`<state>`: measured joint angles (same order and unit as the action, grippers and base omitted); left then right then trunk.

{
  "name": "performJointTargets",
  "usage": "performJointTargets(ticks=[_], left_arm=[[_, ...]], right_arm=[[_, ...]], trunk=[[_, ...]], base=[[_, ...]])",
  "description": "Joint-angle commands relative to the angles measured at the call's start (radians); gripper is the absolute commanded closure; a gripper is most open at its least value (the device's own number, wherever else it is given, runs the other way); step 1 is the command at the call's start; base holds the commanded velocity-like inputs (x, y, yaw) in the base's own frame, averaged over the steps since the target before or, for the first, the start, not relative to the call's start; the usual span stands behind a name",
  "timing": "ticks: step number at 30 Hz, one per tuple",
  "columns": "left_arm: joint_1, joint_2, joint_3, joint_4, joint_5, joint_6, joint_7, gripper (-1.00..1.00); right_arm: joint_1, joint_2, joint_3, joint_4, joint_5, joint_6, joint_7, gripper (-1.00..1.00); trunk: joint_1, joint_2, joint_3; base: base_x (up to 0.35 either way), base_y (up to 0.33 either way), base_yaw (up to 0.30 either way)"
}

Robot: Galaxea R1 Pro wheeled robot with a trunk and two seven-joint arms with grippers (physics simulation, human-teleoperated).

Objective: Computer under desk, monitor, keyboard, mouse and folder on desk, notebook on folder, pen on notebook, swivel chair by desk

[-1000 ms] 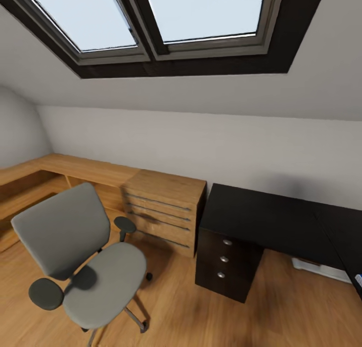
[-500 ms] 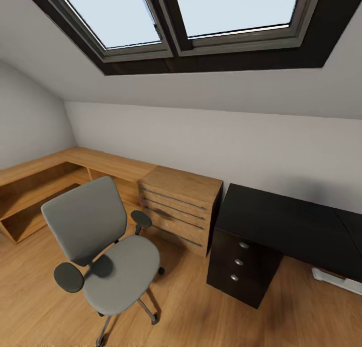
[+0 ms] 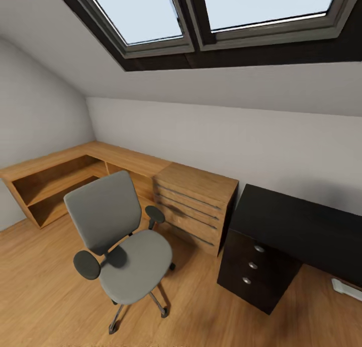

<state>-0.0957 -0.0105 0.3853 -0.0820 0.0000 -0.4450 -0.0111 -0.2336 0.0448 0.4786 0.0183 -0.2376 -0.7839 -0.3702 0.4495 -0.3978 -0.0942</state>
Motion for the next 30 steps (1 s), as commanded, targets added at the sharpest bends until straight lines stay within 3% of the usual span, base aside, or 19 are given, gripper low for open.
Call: performJointTargets(ticks=[1, 30], left_arm=[[-0.001, 0.0, 0.003, 0.001, 0.0, -0.003, -0.001, -1.0], [-0.001, 0.0, 0.003, 0.001, 0.0, -0.003, -0.001, -1.0]], right_arm=[[-0.001, 0.001, 0.009, 0.002, -0.006, -0.003, -0.004, -1.0], [-0.001, -0.006, 0.008, 0.002, -0.006, -0.013, -0.004, -1.0]], trunk=[[0.001, -0.002, -0.003], [0.001, -0.002, -0.04]], base=[[0.0, 0.0, 0.205], [0.0, 0.0, 0.198]])
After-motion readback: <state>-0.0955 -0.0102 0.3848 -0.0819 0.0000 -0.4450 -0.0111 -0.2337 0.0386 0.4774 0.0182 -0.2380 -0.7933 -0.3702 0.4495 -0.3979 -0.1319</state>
